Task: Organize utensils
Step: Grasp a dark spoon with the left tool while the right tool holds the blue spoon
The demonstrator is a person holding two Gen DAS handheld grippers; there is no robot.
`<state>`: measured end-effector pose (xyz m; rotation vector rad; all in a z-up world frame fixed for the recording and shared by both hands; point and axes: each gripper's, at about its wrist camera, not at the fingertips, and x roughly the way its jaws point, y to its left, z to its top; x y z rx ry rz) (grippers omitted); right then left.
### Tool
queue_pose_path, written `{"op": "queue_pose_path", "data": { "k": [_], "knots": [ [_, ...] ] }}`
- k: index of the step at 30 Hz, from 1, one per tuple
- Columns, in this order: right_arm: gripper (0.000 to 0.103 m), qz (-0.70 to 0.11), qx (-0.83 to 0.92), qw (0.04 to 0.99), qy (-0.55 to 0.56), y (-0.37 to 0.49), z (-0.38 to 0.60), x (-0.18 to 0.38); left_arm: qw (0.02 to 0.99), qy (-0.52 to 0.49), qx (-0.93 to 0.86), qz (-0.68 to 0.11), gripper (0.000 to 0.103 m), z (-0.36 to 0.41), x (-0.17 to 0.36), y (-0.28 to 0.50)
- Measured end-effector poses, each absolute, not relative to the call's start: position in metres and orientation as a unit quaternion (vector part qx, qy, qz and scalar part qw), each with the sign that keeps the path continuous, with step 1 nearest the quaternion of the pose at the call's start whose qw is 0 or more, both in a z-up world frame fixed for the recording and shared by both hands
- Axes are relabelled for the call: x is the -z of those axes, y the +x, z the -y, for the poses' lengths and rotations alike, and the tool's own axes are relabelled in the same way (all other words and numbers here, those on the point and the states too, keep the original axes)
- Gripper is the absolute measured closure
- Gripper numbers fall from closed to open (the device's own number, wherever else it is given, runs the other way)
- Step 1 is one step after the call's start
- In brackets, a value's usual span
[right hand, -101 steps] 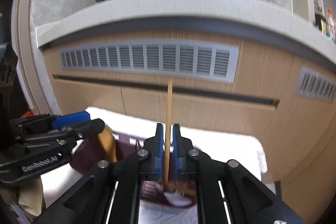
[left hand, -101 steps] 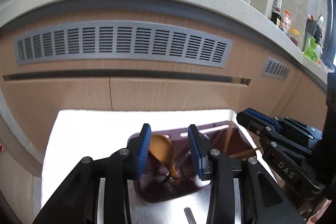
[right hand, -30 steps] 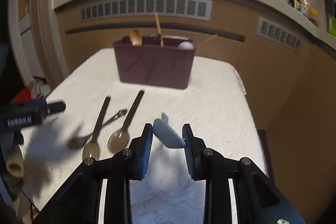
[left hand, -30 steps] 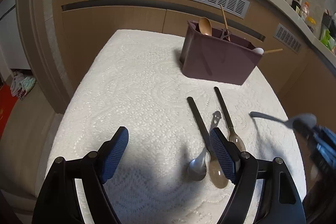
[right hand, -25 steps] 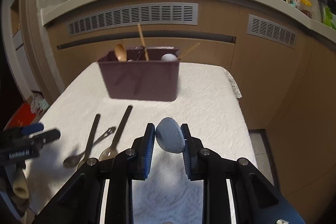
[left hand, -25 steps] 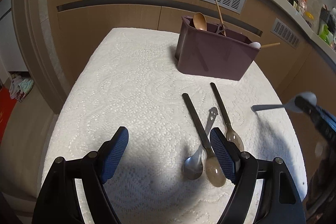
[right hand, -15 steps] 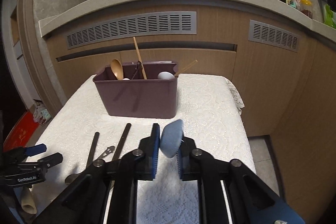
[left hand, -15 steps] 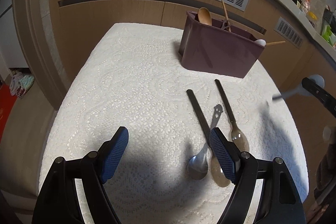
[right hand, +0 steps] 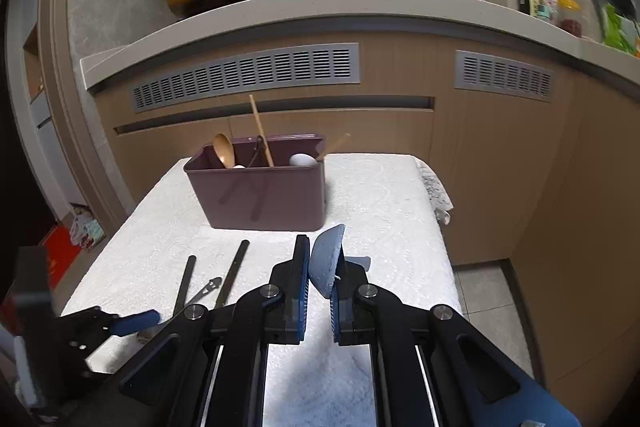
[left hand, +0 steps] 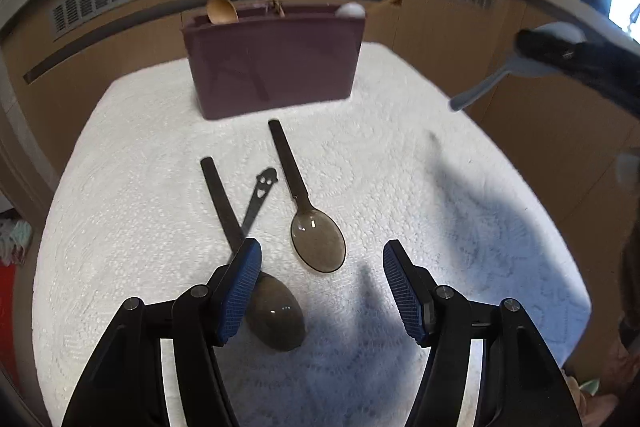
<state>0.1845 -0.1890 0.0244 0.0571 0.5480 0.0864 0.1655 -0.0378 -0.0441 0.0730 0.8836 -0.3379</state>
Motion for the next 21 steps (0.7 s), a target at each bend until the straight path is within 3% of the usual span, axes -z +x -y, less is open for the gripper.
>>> {"op": "queue_pose_path", "data": {
  "k": [3, 9, 11, 21],
  "knots": [
    [0.096, -0.268, -0.044, 0.962, 0.039, 0.178, 0.198, -0.022, 0.879, 0.045, 0.157, -0.448, 0.053, 0.048, 0.053, 0.177],
    [0.095, -0.268, -0.044, 0.961, 0.047, 0.171, 0.207, -0.014, 0.874, 0.055, 0.125, -0.467, 0.056, 0.057, 0.066, 0.191],
    [0.095, -0.268, -0.044, 0.961, 0.046, 0.170, 0.208, -0.013, 0.877, 0.055, 0.123, -0.462, 0.067, 0.057, 0.065, 0.193],
    [0.095, -0.270, -0.057, 0.960, 0.048, 0.170, 0.206, -0.017, 0.926, 0.042, 0.137, -0.350, 0.068, 0.031, 0.010, 0.167]
  ]
}}
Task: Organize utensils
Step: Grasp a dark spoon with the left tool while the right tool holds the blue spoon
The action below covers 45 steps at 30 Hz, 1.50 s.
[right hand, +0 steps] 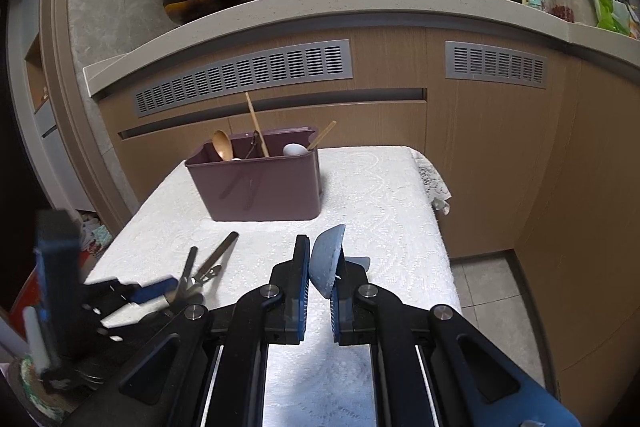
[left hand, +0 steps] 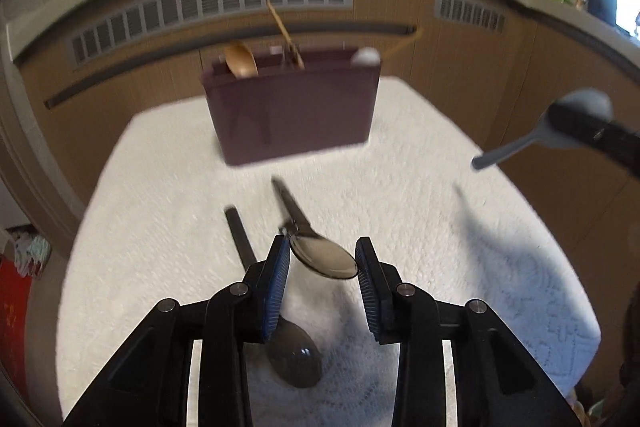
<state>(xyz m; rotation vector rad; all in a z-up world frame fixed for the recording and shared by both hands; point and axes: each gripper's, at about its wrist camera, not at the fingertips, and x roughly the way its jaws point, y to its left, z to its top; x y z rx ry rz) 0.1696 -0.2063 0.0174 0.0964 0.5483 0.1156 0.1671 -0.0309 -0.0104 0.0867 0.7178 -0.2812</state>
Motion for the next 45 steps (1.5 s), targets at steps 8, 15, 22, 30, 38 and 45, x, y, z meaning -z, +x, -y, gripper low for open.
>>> {"op": "queue_pose_path", "data": {
  "k": [8, 15, 22, 30, 38, 45],
  "knots": [
    [0.095, -0.281, -0.078, 0.956, 0.045, 0.172, 0.194, -0.022, 0.942, 0.030, 0.141, -0.302, 0.078, 0.014, -0.025, 0.165],
    [0.095, -0.286, -0.087, 0.953, 0.040, 0.174, 0.189, -0.024, 0.944, 0.023, 0.141, -0.298, 0.082, 0.010, -0.029, 0.175],
    [0.095, -0.297, -0.085, 0.951, 0.034, 0.178, 0.186, -0.020, 0.943, 0.016, 0.141, -0.300, 0.084, 0.008, -0.026, 0.183],
    [0.095, -0.303, -0.081, 0.949, 0.028, 0.182, 0.185, -0.015, 0.935, -0.003, 0.138, -0.328, 0.098, 0.006, -0.010, 0.212],
    [0.095, -0.310, -0.077, 0.947, 0.019, 0.186, 0.187, -0.013, 0.927, -0.019, 0.152, -0.344, 0.099, -0.009, -0.008, 0.200],
    [0.095, -0.326, -0.080, 0.942, 0.020, 0.188, 0.188, -0.004, 0.907, 0.032, 0.202, -0.369, 0.066, -0.010, 0.014, 0.167]
  ]
}}
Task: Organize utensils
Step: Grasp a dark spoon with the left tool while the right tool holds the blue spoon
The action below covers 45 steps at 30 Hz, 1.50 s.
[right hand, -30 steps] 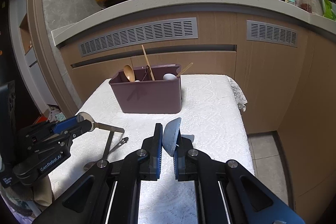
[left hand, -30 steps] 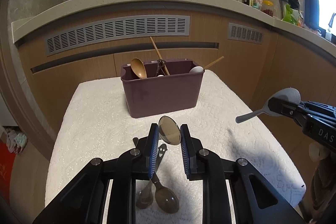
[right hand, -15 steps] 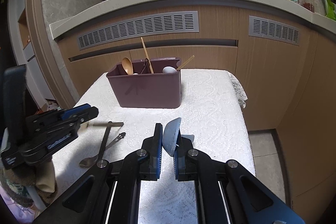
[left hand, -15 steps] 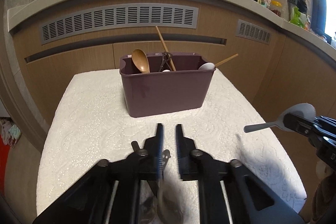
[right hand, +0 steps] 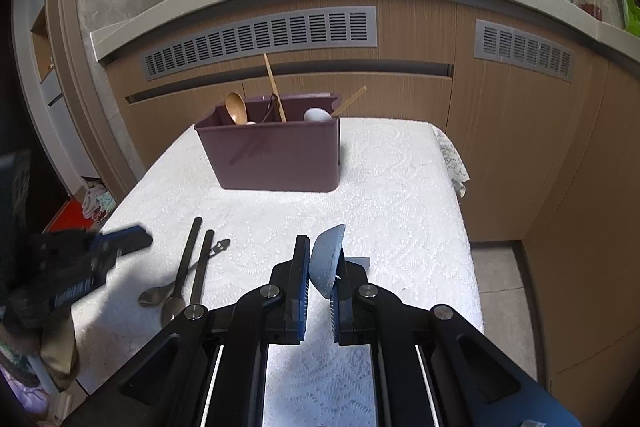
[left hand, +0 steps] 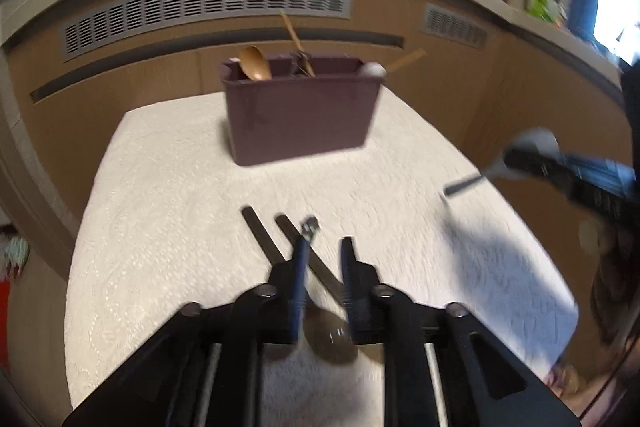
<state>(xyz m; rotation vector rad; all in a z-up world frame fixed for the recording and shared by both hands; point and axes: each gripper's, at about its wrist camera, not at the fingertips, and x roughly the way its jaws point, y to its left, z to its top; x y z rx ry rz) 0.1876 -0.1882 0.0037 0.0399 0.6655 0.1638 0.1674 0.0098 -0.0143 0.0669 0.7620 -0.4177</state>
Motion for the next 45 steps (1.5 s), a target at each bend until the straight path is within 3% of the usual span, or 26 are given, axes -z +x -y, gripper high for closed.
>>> {"op": "queue_pose_path", "data": {
  "k": [2, 3, 12, 22, 24, 34, 37, 39, 45],
  "knots": [
    [0.095, -0.328, -0.082, 0.941, 0.021, 0.187, 0.189, -0.002, 0.901, 0.061, 0.202, -0.379, 0.048, -0.004, 0.025, 0.160],
    [0.095, -0.328, -0.081, 0.941, 0.021, 0.186, 0.189, -0.002, 0.899, 0.069, 0.197, -0.386, 0.046, -0.002, 0.030, 0.158],
    [0.095, -0.324, -0.080, 0.942, 0.018, 0.182, 0.189, -0.001, 0.866, -0.045, 0.160, -0.472, 0.048, -0.032, 0.047, 0.197],
    [0.095, -0.328, -0.080, 0.941, 0.021, 0.182, 0.190, 0.005, 0.835, -0.053, 0.192, -0.513, 0.048, 0.001, 0.052, 0.201],
    [0.095, -0.328, -0.081, 0.941, 0.021, 0.181, 0.189, 0.006, 0.824, -0.050, 0.190, -0.531, 0.063, 0.010, 0.055, 0.217],
    [0.095, -0.322, -0.095, 0.942, 0.021, 0.178, 0.190, 0.007, 0.774, 0.014, 0.149, -0.616, 0.065, 0.042, 0.062, 0.278],
    [0.095, -0.321, -0.097, 0.942, 0.024, 0.178, 0.190, 0.007, 0.783, 0.052, 0.132, -0.606, 0.069, 0.053, 0.064, 0.286],
    [0.095, -0.318, -0.096, 0.943, 0.023, 0.177, 0.191, 0.007, 0.796, 0.066, 0.128, -0.588, 0.086, 0.059, 0.063, 0.283],
    [0.095, -0.302, -0.105, 0.947, 0.027, 0.167, 0.193, 0.001, 0.845, 0.006, 0.165, -0.508, 0.090, 0.042, 0.052, 0.226]
  ]
}}
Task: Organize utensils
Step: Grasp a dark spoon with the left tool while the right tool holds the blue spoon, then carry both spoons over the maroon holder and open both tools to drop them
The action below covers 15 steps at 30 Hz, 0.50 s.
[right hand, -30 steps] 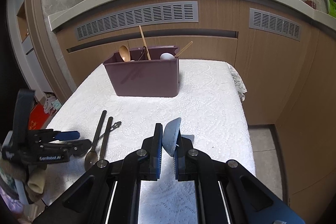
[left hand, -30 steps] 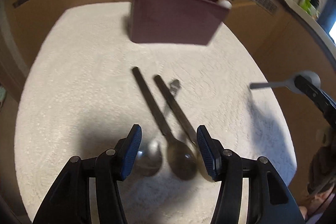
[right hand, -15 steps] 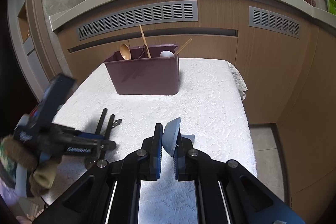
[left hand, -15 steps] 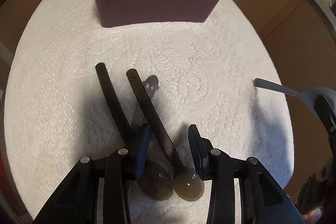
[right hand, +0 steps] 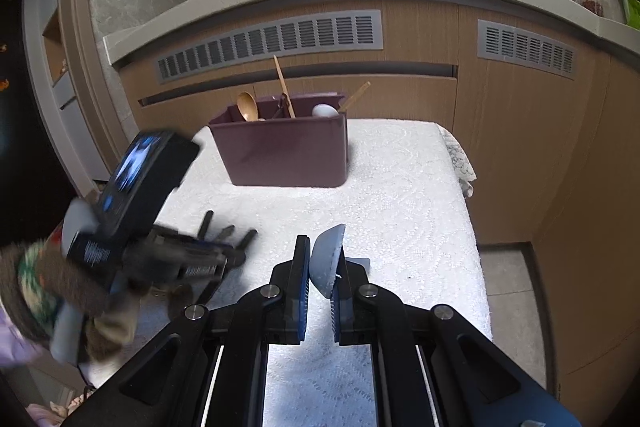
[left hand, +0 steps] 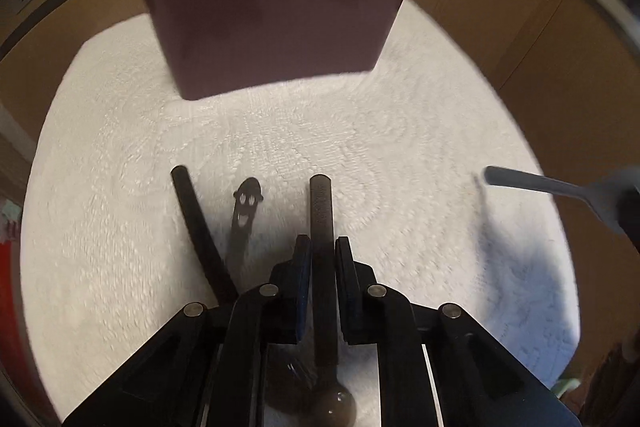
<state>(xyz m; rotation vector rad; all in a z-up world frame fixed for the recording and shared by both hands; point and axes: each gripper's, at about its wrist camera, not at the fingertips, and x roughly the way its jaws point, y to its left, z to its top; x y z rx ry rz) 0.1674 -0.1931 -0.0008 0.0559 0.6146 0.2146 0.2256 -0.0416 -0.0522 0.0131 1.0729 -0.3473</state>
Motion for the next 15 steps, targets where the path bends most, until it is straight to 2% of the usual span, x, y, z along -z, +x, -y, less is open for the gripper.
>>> {"op": "queue_pose_path", "data": {
  "k": [7, 15],
  "knots": [
    [0.095, -0.308, -0.132, 0.941, 0.046, 0.168, 0.192, -0.014, 0.894, -0.052, 0.178, -0.408, 0.091, 0.008, 0.017, 0.168],
    [0.095, -0.287, -0.143, 0.946, 0.037, 0.163, 0.184, -0.042, 0.931, -0.065, 0.179, -0.311, 0.091, -0.008, -0.048, 0.162]
  ]
}}
